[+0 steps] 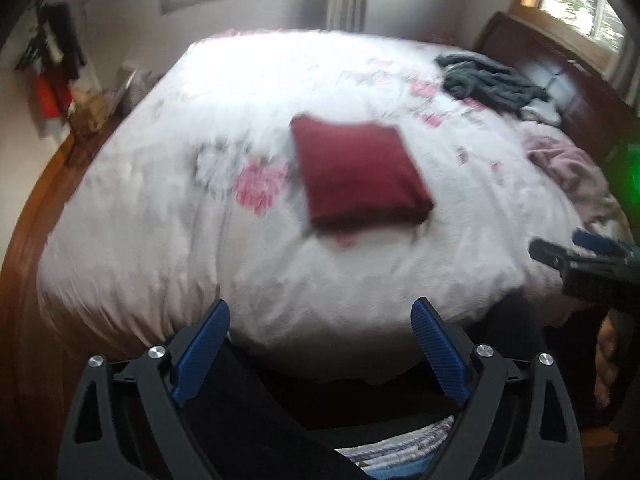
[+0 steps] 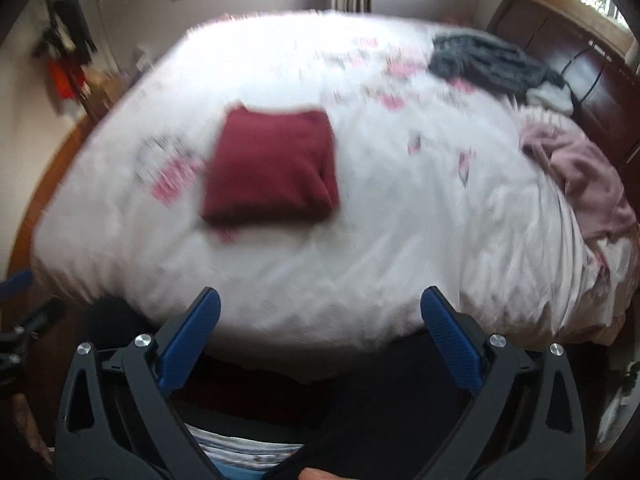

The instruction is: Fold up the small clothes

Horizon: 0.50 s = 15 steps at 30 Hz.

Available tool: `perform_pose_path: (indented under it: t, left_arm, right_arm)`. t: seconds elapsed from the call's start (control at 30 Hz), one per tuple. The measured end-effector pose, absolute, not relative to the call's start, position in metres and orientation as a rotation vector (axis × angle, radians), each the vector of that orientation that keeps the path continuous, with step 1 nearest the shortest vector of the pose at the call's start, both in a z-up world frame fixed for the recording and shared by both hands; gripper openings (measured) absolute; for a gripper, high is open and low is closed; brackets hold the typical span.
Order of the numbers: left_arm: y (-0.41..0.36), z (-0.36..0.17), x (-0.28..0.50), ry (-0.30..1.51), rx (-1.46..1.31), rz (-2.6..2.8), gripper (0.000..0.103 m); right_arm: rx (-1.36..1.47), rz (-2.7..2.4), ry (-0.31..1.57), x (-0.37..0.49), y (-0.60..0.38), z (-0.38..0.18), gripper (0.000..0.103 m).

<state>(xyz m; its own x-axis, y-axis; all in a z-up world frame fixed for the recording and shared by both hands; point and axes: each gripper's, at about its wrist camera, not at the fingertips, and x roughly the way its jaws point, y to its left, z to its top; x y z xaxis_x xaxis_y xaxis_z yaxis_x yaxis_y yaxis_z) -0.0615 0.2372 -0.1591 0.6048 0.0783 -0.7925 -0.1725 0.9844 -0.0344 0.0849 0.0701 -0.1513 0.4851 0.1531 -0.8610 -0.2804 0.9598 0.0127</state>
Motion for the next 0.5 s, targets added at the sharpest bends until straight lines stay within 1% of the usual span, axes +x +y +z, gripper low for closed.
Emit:
perform_pose_path:
  t: [0.13, 0.23, 0.33, 0.5]
  left_arm:
    - [0.234, -0.113, -0.075, 0.85, -0.114, 0.145, 0.092]
    - [0.23, -0.088, -0.082, 0.841, -0.123, 0.156, 0.092]
    - [0.221, -0.073, -0.087, 0.835, -0.107, 0.154, 0.092]
    - [0.213, -0.066, -0.093, 0.836, -0.133, 0.129, 0.092]
  right_arm:
    - [-0.159, 0.283, 0.916, 0.066, 0.074, -0.093, 0.1]
    - [-0.202, 0.272, 0.845, 0.053, 0.08, -0.062, 0.1]
    - [-0.197, 0.288, 0.814, 0.042, 0.082, -0.041, 0.1]
    - [-0.212, 0.306, 0.795, 0.031, 0.088, -0.028, 0.1]
